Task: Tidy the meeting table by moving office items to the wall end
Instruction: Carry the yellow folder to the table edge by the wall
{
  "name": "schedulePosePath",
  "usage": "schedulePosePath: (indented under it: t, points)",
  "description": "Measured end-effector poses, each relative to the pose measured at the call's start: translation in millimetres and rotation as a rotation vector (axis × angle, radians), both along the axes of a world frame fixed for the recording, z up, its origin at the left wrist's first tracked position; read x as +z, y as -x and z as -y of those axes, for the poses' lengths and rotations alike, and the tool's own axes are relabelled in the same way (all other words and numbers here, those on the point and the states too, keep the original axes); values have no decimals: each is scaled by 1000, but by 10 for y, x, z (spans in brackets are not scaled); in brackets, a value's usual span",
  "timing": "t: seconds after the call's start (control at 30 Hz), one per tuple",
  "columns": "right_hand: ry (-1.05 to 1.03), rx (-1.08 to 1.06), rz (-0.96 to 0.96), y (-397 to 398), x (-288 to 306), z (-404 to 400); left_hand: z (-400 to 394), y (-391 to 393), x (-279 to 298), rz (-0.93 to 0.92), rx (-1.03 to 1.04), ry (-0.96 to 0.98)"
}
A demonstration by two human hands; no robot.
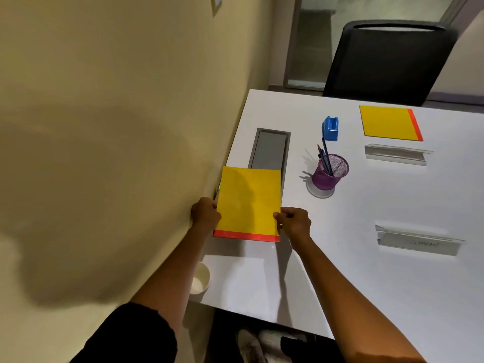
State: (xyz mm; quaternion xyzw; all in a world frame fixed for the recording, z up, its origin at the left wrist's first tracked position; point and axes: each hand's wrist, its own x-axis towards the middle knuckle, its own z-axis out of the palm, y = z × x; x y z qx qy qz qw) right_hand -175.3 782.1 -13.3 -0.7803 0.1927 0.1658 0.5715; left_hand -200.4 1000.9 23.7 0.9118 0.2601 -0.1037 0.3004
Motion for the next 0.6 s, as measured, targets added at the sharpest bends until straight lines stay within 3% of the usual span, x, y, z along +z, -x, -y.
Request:
schedulePosePath:
  t: [0.6]
  points:
    - [201,24,9,-51,-463,-358,75,-191,-416,-156,4,-17]
